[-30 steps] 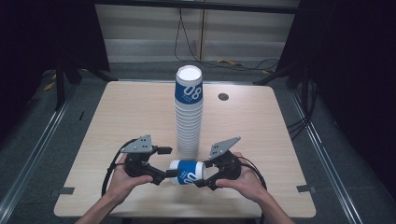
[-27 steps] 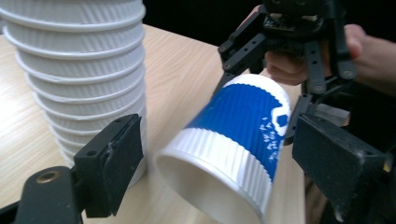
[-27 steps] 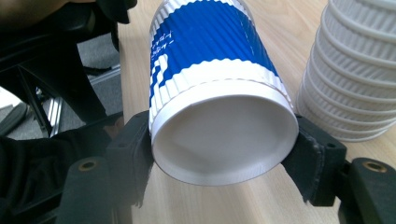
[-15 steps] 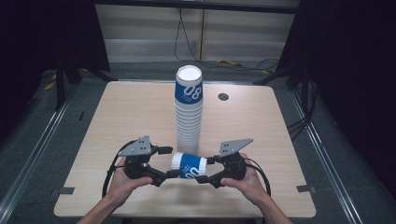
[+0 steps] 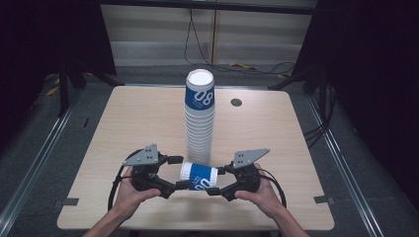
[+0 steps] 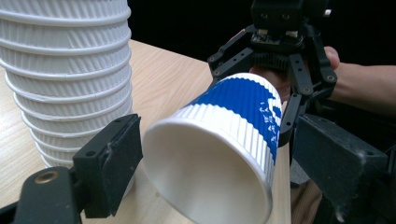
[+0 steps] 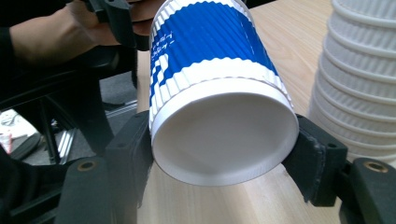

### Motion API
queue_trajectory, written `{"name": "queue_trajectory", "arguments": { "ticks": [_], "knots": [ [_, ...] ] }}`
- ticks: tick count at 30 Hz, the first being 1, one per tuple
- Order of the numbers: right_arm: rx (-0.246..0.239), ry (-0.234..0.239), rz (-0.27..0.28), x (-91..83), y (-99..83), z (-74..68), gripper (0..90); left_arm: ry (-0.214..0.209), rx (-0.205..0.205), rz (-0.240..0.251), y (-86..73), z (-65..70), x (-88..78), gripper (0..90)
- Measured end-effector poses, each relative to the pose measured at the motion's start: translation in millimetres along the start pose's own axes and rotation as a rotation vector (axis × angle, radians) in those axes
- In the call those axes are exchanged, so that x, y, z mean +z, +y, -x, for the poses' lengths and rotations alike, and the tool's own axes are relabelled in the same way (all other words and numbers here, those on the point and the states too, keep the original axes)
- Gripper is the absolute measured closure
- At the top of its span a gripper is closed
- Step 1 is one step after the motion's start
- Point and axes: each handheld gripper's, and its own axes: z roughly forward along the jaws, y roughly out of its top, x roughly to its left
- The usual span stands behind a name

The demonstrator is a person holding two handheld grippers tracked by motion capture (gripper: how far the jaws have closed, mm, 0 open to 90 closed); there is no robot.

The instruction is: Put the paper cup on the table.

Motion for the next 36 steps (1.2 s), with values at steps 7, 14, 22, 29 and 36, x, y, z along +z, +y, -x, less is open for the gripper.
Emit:
{"name": "queue_trajectory", "arguments": {
  "ticks": [7,14,22,29,36],
  "knots": [
    [-0.014,0.04,0.054,0.3,-1.0,1.0,31.3,0.002,-0.018,0.016,-1.0,-1.4,0.7,15.0],
    [-0.01,0.053,0.085,0.1,-1.7,1.8,31.4,-0.016,-0.002,0.016,-2.0,-1.8,2.6,14.3],
    [0.0,0.079,0.109,-1.4,-3.7,1.1,31.5,-0.043,-0.029,0.02,-4.5,-1.7,8.9,10.8],
    [0.008,0.074,0.137,-1.4,-3.8,1.9,31.5,-0.057,-0.037,0.049,-9.6,-4.9,10.1,10.6],
    [0.002,0.073,0.149,-1.9,-3.3,0.4,31.5,-0.075,-0.049,0.039,-10.8,-6.0,12.6,9.8]
  ]
}}
